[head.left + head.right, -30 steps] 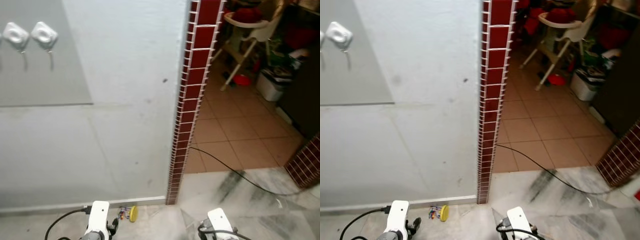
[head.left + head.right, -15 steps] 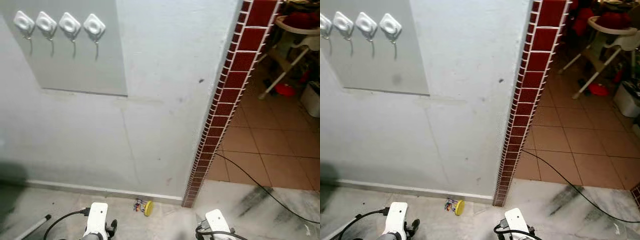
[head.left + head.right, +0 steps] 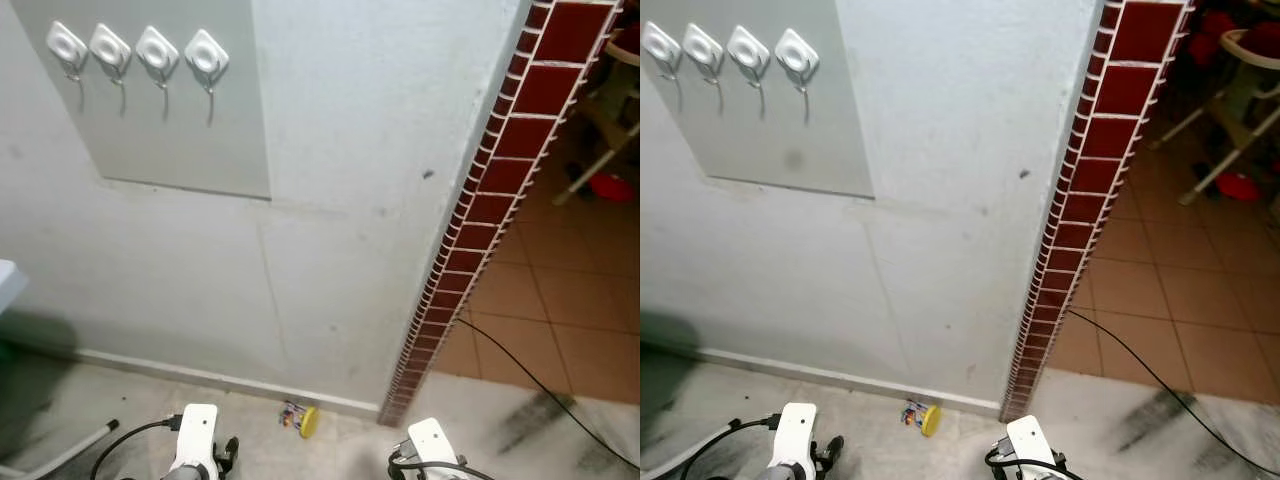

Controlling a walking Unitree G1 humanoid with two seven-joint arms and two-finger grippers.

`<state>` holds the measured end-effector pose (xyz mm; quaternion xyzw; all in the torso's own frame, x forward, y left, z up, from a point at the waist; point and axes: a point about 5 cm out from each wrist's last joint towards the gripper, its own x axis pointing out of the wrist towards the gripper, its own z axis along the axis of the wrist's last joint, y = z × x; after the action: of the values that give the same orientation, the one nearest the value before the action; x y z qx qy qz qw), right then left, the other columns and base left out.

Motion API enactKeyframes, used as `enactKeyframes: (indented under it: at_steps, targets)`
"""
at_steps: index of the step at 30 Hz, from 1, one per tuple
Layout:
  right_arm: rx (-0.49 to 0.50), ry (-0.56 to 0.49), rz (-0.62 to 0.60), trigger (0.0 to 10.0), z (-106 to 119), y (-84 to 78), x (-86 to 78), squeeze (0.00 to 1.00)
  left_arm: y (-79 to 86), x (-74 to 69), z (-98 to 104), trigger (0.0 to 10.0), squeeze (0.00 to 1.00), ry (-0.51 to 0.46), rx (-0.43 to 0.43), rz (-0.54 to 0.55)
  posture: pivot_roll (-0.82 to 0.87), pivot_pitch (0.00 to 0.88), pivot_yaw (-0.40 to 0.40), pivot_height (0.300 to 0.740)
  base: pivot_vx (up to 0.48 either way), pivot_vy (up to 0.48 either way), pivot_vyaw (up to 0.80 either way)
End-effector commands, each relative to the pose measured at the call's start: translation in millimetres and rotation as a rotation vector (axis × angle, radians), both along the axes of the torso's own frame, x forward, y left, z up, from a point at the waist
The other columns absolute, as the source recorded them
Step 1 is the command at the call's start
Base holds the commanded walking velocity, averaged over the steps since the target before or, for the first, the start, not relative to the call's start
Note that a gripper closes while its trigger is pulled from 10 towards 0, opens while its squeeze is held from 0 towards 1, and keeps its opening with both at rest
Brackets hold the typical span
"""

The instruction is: Hang keys on a hook

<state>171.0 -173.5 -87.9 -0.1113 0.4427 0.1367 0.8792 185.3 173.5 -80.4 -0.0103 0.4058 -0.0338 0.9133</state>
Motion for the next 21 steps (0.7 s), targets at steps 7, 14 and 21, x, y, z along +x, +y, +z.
enactKeyframes:
  at_steps: [7, 14, 21]
  targets:
    - [0.023, -0.019, 0.010, 10.0, 2.5, 4.2, 5.4, 0.00, 7.7, -5.6, -2.0, 10.0, 0.00, 0.014, 0.015, 0.020, -0.08, 0.000, -0.018, 0.724, 0.000, 0.000, 0.80]
    - [0.024, -0.023, 0.015, 10.0, 2.7, 5.1, 5.6, 0.00, 7.4, -5.8, -2.1, 10.0, 0.00, 0.014, 0.014, 0.018, -0.08, 0.000, -0.016, 0.724, 0.000, 0.000, 0.80]
    - [0.029, -0.017, 0.009, 10.0, 1.4, 4.0, 2.1, 0.00, 5.5, -5.2, -2.0, 10.0, 0.00, 0.014, 0.011, 0.010, -0.09, 0.000, -0.014, 0.724, 0.000, 0.000, 0.80]
